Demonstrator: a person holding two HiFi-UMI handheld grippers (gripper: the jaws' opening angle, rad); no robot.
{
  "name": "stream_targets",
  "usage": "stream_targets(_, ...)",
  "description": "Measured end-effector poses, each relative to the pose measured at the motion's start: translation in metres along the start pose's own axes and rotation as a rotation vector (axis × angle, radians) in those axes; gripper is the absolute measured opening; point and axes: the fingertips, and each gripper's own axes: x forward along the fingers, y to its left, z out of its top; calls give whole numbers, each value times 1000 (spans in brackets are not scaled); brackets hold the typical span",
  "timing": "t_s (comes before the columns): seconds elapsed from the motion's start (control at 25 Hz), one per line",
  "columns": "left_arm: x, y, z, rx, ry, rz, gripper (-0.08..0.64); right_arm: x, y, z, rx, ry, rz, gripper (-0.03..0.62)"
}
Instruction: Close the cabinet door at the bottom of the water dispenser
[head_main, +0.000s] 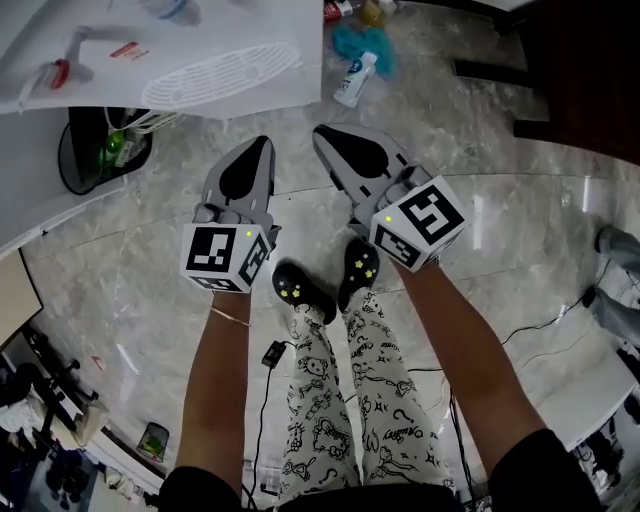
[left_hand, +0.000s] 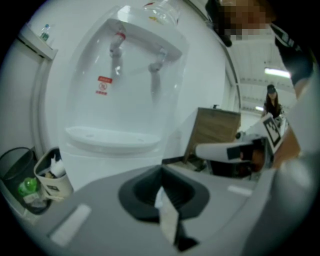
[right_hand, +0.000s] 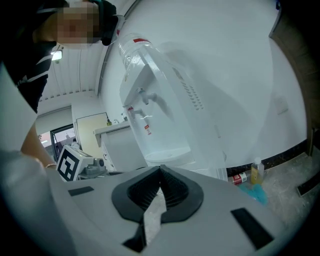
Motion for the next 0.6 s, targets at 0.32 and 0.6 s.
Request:
stream_targets(0.32, -24, -9, 1, -6, -5, -15, 0, -15, 17, -4, -5, 28, -2, 15)
stream_targets(0.6, -34, -22, 5, 13, -6, -45, 0, -22, 31, -4, -13, 36, 1, 15)
